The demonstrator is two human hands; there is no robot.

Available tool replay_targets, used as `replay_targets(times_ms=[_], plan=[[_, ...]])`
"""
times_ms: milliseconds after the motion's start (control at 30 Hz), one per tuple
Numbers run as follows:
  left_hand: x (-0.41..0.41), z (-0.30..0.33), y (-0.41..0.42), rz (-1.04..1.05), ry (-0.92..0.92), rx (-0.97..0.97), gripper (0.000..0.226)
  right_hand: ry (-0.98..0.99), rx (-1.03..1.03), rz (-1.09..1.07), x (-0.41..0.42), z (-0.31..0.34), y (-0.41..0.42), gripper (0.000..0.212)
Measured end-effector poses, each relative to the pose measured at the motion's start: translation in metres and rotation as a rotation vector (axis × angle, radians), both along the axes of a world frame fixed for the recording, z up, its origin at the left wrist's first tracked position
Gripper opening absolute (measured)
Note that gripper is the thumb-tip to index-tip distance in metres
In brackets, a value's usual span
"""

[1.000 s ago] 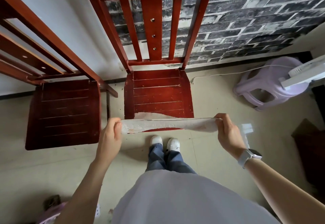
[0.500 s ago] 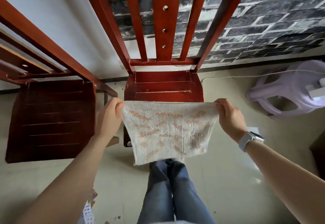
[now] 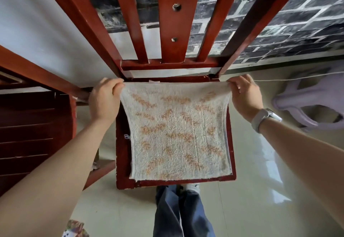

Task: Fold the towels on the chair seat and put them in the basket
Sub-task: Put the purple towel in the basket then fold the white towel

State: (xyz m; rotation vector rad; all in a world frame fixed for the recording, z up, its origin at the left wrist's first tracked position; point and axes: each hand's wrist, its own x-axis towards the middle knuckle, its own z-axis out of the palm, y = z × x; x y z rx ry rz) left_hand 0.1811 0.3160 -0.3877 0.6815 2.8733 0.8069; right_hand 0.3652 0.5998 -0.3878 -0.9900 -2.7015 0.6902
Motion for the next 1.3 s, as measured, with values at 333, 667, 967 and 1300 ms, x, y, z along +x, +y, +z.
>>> replay_targets(times_ms=[333, 667, 967, 1300], plan=[[0.059, -0.007, -0.061, -0.318, 0.081, -0.142, 0.006, -0.095, 0.114, 0.271, 0.077, -0.004, -0.035, 0.01], [0.136, -0.033, -0.111, -0.613, 0.134, -0.278, 0.023, -0.169, 0.215, 0.486, 0.171, -0.031, -0.072, 0.011], [0.171, -0.041, -0.125, -0.592, 0.139, -0.398, 0.019, -0.193, 0.223, 0.522, 0.198, -0.037, -0.087, 0.015], [0.185, -0.06, -0.121, -0.592, 0.097, -0.521, 0.009, -0.31, 0.275, 0.55, 0.205, -0.054, -0.095, 0.022]])
